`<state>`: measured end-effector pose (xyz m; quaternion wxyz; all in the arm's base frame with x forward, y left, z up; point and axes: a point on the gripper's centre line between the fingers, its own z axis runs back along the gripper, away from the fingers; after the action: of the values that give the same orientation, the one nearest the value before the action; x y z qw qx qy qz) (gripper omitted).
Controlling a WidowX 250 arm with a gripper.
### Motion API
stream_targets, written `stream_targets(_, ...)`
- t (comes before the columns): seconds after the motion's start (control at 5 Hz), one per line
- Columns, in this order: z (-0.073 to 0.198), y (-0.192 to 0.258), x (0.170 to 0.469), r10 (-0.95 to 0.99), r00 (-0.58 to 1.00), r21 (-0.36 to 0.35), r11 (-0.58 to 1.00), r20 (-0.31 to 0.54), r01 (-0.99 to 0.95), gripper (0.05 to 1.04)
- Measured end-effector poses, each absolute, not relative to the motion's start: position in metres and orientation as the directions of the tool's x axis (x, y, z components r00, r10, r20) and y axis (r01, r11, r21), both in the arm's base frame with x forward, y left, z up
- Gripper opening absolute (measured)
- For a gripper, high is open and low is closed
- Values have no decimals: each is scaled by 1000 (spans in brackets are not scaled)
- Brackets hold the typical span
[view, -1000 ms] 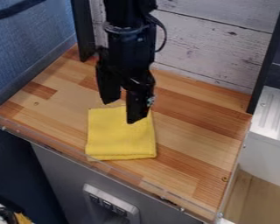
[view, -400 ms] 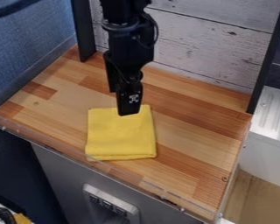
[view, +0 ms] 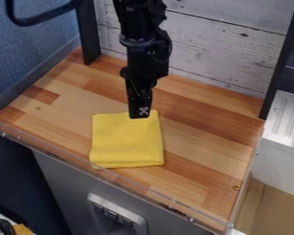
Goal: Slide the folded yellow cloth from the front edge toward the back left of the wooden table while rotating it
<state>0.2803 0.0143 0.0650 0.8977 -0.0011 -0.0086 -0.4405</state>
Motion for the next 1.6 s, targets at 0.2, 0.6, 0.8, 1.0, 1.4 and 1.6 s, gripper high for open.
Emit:
stream_targets(0.2,51,14,286,-813,582,8,582,22,813,164)
stream_targets(0.6,33,20,286,-830,556,8,557,27,831,63)
stream_targets(0.8,24,22,288,-835,549,1,549,28,836,62)
stream_targets(1.0,18,26,286,-836,548,-6,548,25,837,62)
stream_targets(1.4,10,35,282,-788,616,-26,616,16,788,62)
stream_targets(1.6,9,49,286,-696,718,-29,717,7,696,62)
